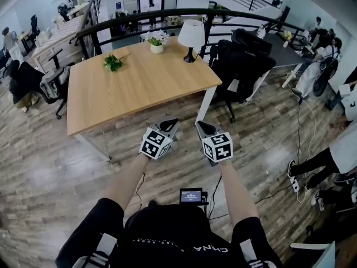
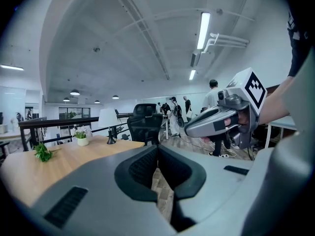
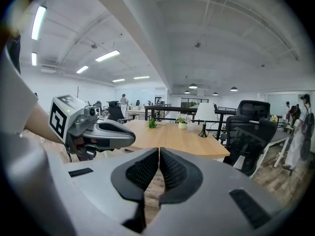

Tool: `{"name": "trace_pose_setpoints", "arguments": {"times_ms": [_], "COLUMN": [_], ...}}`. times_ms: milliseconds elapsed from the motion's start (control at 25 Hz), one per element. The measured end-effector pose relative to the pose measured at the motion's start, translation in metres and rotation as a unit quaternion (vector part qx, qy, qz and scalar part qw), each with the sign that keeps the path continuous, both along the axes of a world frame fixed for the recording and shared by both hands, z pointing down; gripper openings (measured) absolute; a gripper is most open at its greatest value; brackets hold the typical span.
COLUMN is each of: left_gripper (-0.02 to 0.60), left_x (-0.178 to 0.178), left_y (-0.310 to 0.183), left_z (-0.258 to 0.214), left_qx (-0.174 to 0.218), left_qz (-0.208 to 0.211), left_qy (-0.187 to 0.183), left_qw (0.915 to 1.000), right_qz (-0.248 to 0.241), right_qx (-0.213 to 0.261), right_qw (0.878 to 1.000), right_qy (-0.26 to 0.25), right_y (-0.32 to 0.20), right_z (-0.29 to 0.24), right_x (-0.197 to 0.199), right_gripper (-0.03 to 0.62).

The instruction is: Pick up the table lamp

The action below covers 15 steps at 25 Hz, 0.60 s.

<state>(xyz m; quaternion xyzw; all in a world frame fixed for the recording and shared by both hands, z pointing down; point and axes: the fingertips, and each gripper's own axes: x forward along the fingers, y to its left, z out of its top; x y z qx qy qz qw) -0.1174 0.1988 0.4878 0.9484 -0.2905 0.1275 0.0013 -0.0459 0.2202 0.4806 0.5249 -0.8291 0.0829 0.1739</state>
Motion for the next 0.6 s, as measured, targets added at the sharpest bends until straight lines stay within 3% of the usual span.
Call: {"name": "trace_pose_setpoints", "arguments": {"times_ms": [160, 600], "left_gripper": [0.02, 0.02], "left_x": [0.007, 0.039], "left_y": [0.002, 0.005], "left_z": [0.011, 0.017], "left_qx": [-0.003, -0.01], "left_qz": [0.004, 0.003], "left_qy": [-0.026, -0.03], "left_qw": [0.9997, 0.9995], "right_qz": [-0.001, -0.005], "right_qx": [-0.006, -0.007], "right_qw": [1.0, 1.0], "right_qy": [0.015, -0.005], "right_y": [0.002, 0.006], "right_z": [0.006, 0.008], "right_x": [0.004, 0.039], "right_gripper": [0.029, 0.029]}}
